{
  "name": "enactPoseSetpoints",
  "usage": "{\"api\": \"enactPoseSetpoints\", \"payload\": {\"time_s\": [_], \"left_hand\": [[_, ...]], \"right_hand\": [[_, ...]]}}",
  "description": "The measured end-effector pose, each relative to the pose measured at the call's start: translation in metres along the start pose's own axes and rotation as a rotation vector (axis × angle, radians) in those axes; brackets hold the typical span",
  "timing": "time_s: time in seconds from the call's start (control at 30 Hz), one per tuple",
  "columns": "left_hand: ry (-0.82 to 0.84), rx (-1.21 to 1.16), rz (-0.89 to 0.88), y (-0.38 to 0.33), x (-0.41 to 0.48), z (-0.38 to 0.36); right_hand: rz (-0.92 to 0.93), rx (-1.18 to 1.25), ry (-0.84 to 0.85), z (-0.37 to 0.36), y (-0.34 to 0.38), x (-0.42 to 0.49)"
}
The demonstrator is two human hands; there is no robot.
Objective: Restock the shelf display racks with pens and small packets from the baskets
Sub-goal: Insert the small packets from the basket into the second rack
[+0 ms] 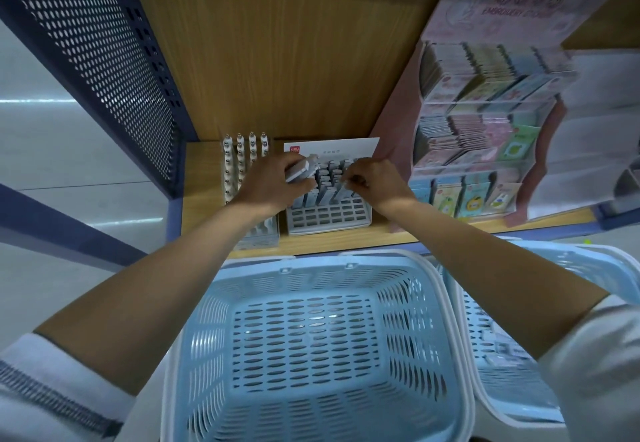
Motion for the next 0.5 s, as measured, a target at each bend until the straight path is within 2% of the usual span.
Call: {"api": "enactPoseSetpoints", "payload": {"time_s": [0.27, 0.43, 0.5], "left_hand": [[0.004, -0.015, 0.019, -0.0012, -0.0003, -0.0007], [0.009, -0.030, 0.019, -0.0018, -0.0002, -0.0002], [0.037, -0.018, 0.019, -0.0028, 0.0004, -0.0012]], "right_hand": [[0.007, -0.034, -0.031, -0.0016, 0.0009, -0.0017], [0.027, -0.054, 0.006, -0.0072, 0.0054, -0.0045], [-0.049, -0.002, -0.043, -0.0090, 0.0056, -0.0043]]}}
Point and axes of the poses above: each hand's wrist, its own x-axis towards the middle knuckle, its own z-axis out of the back of the hand, y = z × x, the point moved 3 cm from there along x, towards the middle knuckle, and after that the axes turned 13 degrees about -x, right-handed, at the moved point
